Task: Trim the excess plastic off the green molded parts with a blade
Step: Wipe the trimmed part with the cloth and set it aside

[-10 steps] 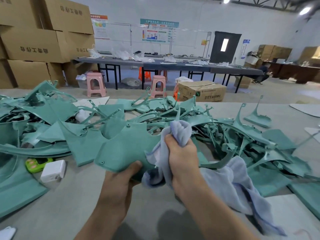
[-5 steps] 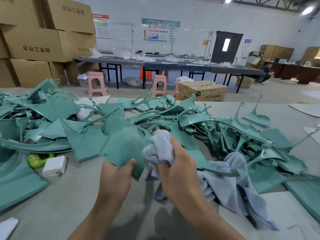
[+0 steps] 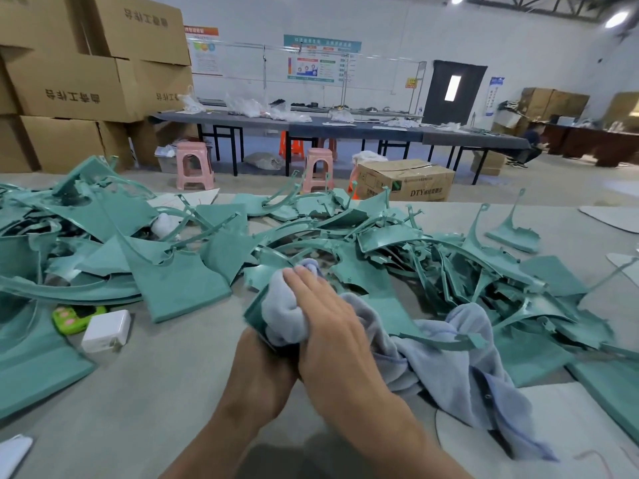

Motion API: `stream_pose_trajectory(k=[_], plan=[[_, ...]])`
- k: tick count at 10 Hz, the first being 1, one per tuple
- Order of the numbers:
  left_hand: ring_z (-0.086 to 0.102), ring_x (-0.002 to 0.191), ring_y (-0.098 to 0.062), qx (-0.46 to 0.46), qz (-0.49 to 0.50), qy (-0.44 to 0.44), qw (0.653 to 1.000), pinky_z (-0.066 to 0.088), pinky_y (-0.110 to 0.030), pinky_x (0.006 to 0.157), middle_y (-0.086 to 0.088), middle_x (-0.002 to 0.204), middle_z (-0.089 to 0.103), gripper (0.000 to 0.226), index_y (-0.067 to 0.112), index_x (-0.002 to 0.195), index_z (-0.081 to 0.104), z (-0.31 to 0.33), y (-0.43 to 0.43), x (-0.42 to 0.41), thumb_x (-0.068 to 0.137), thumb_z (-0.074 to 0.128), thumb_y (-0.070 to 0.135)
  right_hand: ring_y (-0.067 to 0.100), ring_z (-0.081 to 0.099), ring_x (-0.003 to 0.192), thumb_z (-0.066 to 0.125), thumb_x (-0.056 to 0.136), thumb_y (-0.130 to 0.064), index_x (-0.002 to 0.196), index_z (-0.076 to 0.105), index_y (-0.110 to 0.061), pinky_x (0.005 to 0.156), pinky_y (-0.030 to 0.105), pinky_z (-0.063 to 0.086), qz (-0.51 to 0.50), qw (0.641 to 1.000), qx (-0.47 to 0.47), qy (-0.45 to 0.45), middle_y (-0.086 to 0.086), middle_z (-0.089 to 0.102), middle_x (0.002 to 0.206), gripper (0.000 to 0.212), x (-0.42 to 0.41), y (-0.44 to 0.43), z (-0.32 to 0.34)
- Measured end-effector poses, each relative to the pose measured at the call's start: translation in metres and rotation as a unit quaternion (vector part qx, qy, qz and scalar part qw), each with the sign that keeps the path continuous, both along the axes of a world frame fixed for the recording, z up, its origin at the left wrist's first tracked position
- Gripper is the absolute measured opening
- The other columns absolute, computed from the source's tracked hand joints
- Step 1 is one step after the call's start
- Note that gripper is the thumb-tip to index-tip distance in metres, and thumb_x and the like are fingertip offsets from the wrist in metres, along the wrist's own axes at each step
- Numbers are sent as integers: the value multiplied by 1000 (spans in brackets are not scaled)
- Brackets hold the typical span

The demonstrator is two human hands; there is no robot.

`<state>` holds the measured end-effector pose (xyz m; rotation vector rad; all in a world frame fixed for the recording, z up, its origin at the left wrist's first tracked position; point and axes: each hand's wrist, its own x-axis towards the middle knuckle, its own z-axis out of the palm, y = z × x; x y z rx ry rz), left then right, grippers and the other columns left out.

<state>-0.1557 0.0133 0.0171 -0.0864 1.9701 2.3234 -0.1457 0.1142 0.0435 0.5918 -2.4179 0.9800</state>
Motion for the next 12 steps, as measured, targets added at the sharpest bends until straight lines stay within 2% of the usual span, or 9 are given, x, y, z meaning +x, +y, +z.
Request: stream_pose_trajectory(k=[1, 2, 4, 5, 6, 7, 8, 9, 12], plan=[[69, 86, 1, 113, 106, 84, 984, 53, -9, 76, 9, 114, 62, 31, 18, 116, 63, -7, -17, -5, 97, 58, -6, -9, -1, 149, 40, 82, -2, 157, 37, -23, 119, 12, 0, 100, 993, 56, -28, -17, 18, 163, 78, 10, -10, 3], [72, 101, -17, -77, 114, 168, 976, 55, -23, 81, -11, 123, 68, 32, -1, 131, 60, 0, -27, -15, 101, 49, -6, 2, 29, 148, 58, 82, 0, 148, 53, -17, 119, 18, 18, 118, 984, 131, 4, -5, 41, 160, 68, 10, 12, 6], [66, 89, 13, -141, 233, 288, 918, 50, -5, 75, 34, 95, 71, 41, 51, 93, 73, -1, -57, -17, 72, 70, 15, 14, 66, 88, 62, 85, -17, 103, 65, -34, 79, 34, 57, -113, 932, 291, -187, -6, 70, 102, 25, -1, 101, 39], [58, 69, 19, -221, 268, 241, 906, 46, -7, 62, 40, 73, 62, 27, 57, 77, 63, -1, -64, -16, 72, 63, 31, -6, 64, 91, 63, 88, -55, 112, 63, -43, 82, 20, 52, 47, 872, 277, -400, -22, 70, 108, 27, 3, 135, 67], [56, 56, 8, -218, 270, 192, 918, 48, -29, 58, 29, 64, 62, 18, 47, 72, 63, -11, -63, -17, 71, 63, 29, -12, 60, 102, 46, 102, -57, 153, 37, -36, 81, 11, 46, -22, 942, 97, -322, -27, 62, 131, 56, -3, 146, 74], [52, 52, -15, -253, 266, 172, 914, 54, -42, 53, 6, 57, 59, 26, 7, 72, 59, -24, -62, -19, 70, 64, 32, 19, 66, 89, 50, 103, -31, 147, 42, -21, 79, 35, 53, -194, 925, 249, -209, 2, 70, 104, 46, -10, 141, 59], [48, 50, -20, -279, 251, 170, 911, 52, -41, 50, -14, 55, 60, 32, -1, 67, 59, -30, -59, -18, 75, 71, 28, 24, 63, 95, 67, 88, -20, 131, 52, -18, 86, 40, 55, -177, 767, 502, -357, 4, 65, 108, 46, -2, 129, 39], [44, 42, -20, -319, 242, 162, 902, 41, -32, 40, -9, 58, 60, 32, 5, 57, 55, -36, -57, -19, 82, 74, 12, 28, 57, 89, 71, 78, -8, 128, 45, -18, 63, 32, 42, -208, 771, 478, -365, 6, 63, 110, 57, 4, 126, 26], [46, 38, -10, -333, 256, 141, 897, 39, -29, 39, 12, 51, 59, 41, 10, 52, 50, -35, -55, -20, 85, 74, 14, 25, 63, 95, 53, 84, -3, 109, 53, -14, 79, 30, 44, -205, 787, 507, -287, 3, 63, 99, 27, 8, 148, 44]])
